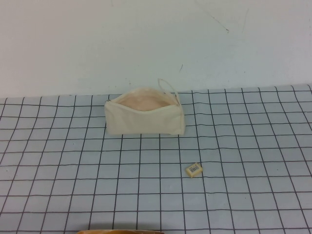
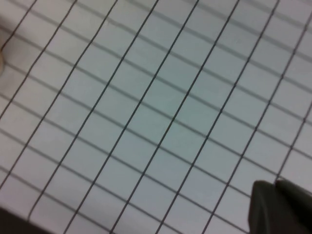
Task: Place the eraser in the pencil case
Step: Pick up the eraser from the table
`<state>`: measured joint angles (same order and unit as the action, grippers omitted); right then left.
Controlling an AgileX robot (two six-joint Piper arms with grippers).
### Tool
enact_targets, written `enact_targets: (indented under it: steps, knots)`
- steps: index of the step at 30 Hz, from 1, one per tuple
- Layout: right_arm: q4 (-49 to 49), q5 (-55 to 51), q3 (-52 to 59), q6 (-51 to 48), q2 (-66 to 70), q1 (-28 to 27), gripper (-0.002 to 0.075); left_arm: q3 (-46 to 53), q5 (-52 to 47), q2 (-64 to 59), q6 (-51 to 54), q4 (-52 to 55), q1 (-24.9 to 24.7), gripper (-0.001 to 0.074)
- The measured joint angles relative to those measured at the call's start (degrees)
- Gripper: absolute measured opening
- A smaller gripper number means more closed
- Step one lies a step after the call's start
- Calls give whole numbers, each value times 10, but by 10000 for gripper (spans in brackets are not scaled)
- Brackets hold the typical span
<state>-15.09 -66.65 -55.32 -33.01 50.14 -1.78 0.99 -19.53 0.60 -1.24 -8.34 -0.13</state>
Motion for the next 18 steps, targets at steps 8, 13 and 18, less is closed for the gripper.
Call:
enact_targets:
  steps: [8, 13, 18]
  knots:
    - [20, -29, -127, 23, 231, 94, -1, 0, 0, 0, 0, 0, 0, -1]
    - [83, -29, -203, 74, 346, 198, -1, 0, 0, 0, 0, 0, 0, -1]
    - [102, -29, -272, 115, 449, 267, -1, 0, 0, 0, 0, 0, 0, -1]
